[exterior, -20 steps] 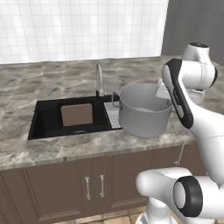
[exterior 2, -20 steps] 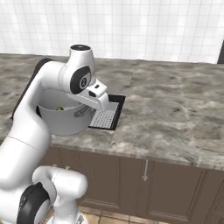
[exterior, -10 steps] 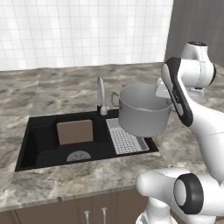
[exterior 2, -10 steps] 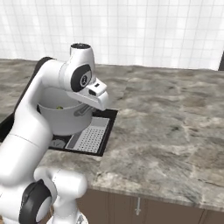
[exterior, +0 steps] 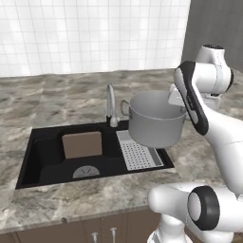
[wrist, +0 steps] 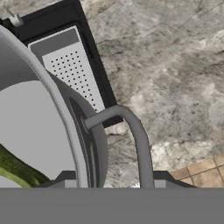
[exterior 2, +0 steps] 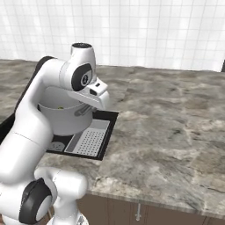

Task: Dump the squash from the pot into the sink. Then turn on the water and wash the squash. Then turn off the water and put the squash back in the pot.

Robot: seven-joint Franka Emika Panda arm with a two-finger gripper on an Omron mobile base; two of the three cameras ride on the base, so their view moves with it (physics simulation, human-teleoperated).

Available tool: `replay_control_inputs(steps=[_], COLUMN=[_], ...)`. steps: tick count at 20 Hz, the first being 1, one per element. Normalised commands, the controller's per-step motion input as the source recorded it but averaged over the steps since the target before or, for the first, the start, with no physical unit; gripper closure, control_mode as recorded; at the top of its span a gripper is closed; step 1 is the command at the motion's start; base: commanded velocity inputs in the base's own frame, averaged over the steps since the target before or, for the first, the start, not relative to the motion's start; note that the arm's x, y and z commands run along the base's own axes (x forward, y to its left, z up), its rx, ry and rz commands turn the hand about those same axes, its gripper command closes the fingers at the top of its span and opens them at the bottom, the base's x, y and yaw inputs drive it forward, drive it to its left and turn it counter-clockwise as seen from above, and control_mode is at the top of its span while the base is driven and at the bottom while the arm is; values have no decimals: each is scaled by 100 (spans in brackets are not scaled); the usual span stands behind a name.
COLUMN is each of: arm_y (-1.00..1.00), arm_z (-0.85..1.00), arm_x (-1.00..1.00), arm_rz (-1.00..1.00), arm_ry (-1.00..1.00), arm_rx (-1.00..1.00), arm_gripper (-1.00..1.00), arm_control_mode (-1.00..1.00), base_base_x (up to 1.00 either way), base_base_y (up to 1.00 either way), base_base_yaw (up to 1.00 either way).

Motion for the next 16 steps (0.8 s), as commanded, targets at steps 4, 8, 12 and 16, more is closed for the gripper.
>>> replay_control_inputs(steps=[4, 8, 12, 16], arm_y=[20, 68, 81, 93], arm_z=[5, 9, 9, 4], arm_x=[5, -18, -33, -10], arm_rz=[1, 4, 4, 2], arm_ry=[5, 6, 2, 4], arm_rx=[1, 0, 0, 0], arm_gripper=[100, 100, 100, 100], arm_control_mode=[-100, -100, -100, -100], base_base_x=[0, 0, 0, 0], base_base_y=[0, 0, 0, 0], base_base_yaw=[0, 0, 0, 0])
